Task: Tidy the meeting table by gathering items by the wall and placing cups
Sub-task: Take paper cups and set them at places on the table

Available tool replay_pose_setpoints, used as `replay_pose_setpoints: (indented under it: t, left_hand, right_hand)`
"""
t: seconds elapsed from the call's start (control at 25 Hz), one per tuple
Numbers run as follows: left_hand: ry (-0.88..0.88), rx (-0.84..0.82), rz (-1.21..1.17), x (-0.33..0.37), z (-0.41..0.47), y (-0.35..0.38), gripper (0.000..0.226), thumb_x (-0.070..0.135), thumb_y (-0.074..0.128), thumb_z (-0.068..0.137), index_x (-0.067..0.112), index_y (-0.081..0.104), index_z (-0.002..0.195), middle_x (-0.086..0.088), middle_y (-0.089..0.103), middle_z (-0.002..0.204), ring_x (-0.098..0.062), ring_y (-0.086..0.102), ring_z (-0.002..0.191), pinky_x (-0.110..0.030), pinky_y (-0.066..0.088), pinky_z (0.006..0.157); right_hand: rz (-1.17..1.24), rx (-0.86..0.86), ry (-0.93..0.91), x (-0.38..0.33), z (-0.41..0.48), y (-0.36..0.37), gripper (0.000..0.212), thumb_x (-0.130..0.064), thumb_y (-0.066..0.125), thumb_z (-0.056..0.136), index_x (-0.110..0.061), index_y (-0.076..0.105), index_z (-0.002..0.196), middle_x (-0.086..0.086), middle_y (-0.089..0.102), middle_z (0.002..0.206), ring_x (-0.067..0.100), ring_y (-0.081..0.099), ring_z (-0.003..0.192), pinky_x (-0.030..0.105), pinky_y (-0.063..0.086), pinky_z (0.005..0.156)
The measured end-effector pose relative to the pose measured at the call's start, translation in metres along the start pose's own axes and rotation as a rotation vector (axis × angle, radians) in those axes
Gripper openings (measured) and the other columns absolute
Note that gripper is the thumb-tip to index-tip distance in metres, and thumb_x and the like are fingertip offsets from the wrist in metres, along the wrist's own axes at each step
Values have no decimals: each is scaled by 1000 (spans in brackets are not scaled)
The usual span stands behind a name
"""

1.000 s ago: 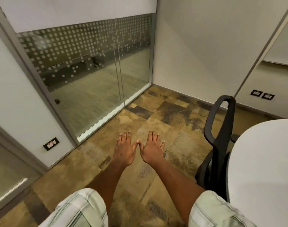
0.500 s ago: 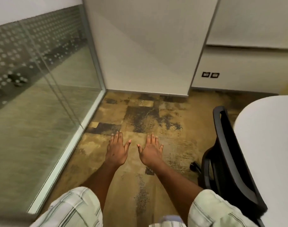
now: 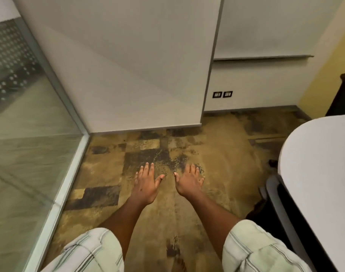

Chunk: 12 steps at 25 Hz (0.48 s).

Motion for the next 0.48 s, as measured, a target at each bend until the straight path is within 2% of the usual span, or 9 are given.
replay_pose_setpoints:
  t: [0.08, 0.16, 0.36, 0.48]
  left_hand:
    - [23, 36, -29, 16, 70, -3, 73, 60, 21, 93, 16, 10, 150, -9, 7, 160, -26, 5, 147, -43, 10, 120]
    - [77, 72, -54, 37, 103, -15, 71, 57, 23, 94, 14, 11, 150, -10, 10, 159, -27, 7, 147, -43, 12, 120]
    - [197, -14, -86, 81, 233, 6, 70, 56, 23, 95, 16, 8, 151, -8, 11, 159, -24, 6, 148, -41, 10, 121]
    - [346, -84, -63, 115, 339, 33, 71, 58, 21, 94, 17, 7, 151, -6, 12, 159, -22, 4, 148, -40, 8, 121]
  right_hand:
    - [-3, 39, 39, 1, 63, -29, 72, -53, 29, 98, -12, 6, 152, 9, 0, 162, 30, 0, 148, 57, 4, 117]
    - [9, 53, 50, -2, 91, -48, 71, -52, 30, 98, -12, 7, 152, 9, 1, 162, 30, 0, 148, 56, 4, 116]
    - [50, 108, 152, 10, 195, -74, 72, -54, 30, 97, -13, 9, 152, 7, 2, 162, 28, 2, 148, 57, 5, 116]
    - [103, 187, 305, 27, 280, -88, 73, -54, 31, 97, -12, 9, 152, 7, 2, 162, 28, 2, 148, 57, 5, 116]
Point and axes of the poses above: each hand's wrist, its own z-axis towards the middle knuckle, its own y-axis out of the palm, x = y × z, the point moved 6 cm from there along z, towards the middle knuckle
